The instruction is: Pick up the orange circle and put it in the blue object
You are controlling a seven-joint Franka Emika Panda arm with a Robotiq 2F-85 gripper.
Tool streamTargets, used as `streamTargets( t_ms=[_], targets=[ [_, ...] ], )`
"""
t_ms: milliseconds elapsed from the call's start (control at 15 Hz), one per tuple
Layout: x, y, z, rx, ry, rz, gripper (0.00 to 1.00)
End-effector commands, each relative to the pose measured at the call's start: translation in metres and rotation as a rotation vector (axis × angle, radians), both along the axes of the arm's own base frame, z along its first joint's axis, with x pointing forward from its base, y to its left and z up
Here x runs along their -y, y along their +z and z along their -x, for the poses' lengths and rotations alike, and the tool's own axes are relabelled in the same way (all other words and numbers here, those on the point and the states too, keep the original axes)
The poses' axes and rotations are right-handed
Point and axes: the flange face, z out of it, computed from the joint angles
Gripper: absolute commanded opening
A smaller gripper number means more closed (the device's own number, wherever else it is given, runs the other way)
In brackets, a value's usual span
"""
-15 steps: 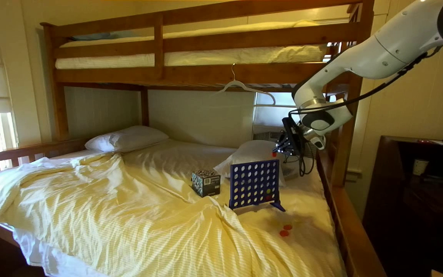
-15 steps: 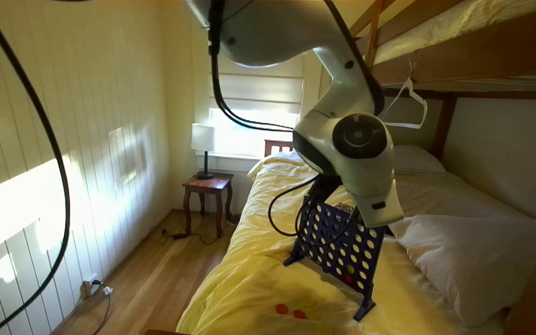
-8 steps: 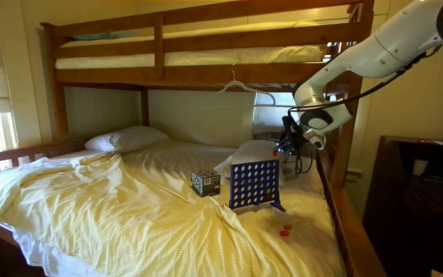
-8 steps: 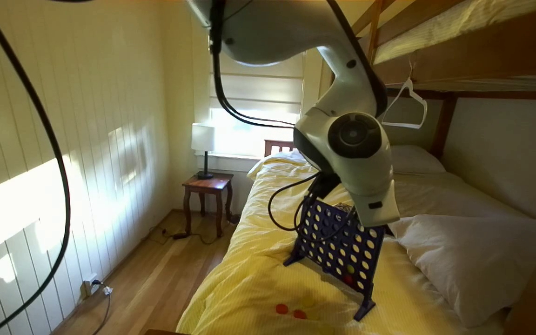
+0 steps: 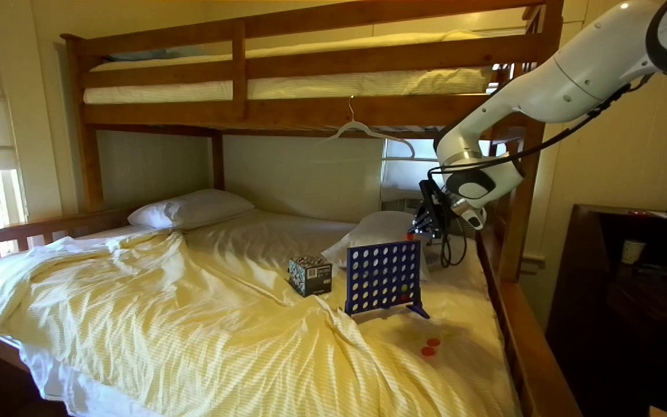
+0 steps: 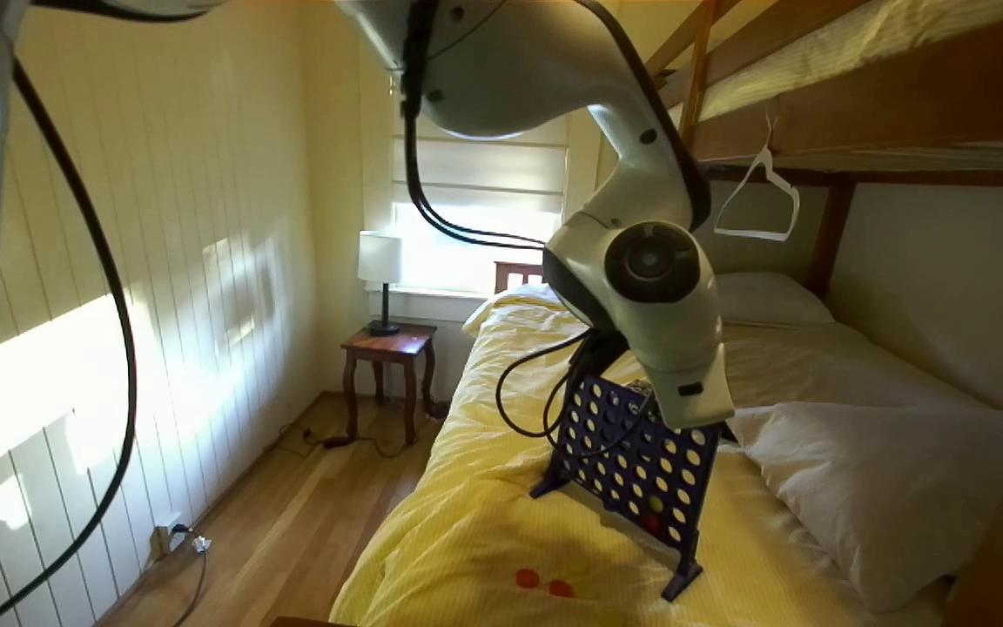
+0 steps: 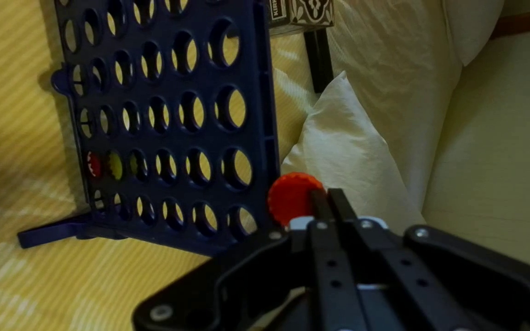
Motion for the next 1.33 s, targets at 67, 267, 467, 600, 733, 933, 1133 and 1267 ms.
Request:
streamTargets(
  t_ms=[67, 267, 467, 600, 733, 933, 1133, 1267],
  targets=[
    [-0.004, -0.002, -0.004, -0.009, -0.028, 0.002, 0.01],
    [-0.005, 0.000, -0.006, -0.008, -0.033, 0.005, 0.01],
    [-0.006, 0.002, -0.008, 0.002, -0.037, 0.000, 0.01],
    [-0.007, 0.004, -0.009, 0.009, -0.041, -0.002, 0.01],
    [-0.007, 0.006, -0.012, 0.021, -0.049, -0.009, 0.01],
    [-0.009, 0.007, -0.014, 0.024, -0.057, -0.010, 0.01],
    [-0.012, 0.006, -0.015, 0.023, -0.071, -0.008, 0.01],
    [-0.014, 0.006, -0.015, 0.024, -0.077, -0.007, 0.01]
  ],
)
